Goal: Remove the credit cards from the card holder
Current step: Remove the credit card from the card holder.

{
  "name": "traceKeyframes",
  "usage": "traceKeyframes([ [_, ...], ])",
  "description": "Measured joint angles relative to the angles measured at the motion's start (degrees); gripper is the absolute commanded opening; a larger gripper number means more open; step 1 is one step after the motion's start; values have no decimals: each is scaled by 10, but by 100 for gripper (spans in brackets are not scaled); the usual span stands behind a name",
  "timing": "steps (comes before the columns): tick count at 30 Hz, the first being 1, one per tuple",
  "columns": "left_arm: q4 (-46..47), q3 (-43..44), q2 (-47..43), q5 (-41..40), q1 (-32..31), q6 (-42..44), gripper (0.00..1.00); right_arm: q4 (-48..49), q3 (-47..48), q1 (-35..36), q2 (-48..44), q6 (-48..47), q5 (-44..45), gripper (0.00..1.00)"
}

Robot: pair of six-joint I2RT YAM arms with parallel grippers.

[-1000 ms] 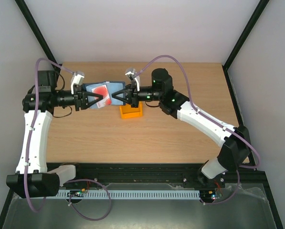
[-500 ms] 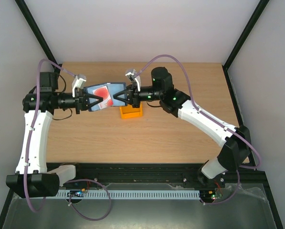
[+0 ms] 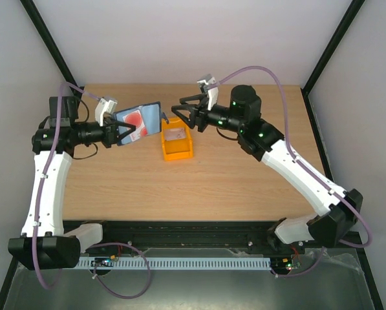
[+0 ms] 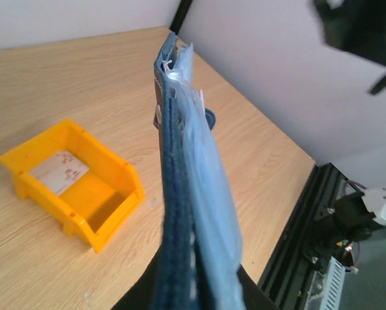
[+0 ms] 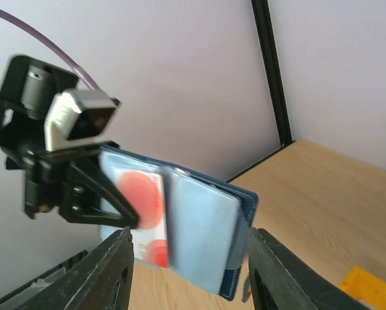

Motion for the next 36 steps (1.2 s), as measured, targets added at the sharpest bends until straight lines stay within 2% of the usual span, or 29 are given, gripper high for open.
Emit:
traceKeyframes([
  [4, 21, -9, 1, -39, -6, -30, 2, -5, 3, 2, -29, -4, 6, 47],
  [9, 37, -16, 0, -52, -12, -47, 2, 46, -9, 7, -34, 41, -51, 44],
  [12, 39, -18, 0, -55, -13, -53, 2, 74, -9, 33, -15, 62, -75, 44],
  [17, 45, -19, 0, -53, -16, -58, 2, 86, -2, 73, 41, 79, -88, 37],
  [22, 45, -19, 0, -28, -21, -55, 2, 78, 12, 75, 86, 89, -84, 34],
  [30, -6, -7, 0, 50, -25, 5, 2, 55, 20, 75, 98, 71, -106, 34],
  [34, -42, 6, 2, 71, -25, 50, 2, 38, 40, 75, 105, 58, -125, 25],
  [36, -59, 11, 2, 80, -25, 73, 2, 33, 47, 75, 105, 52, -132, 25],
])
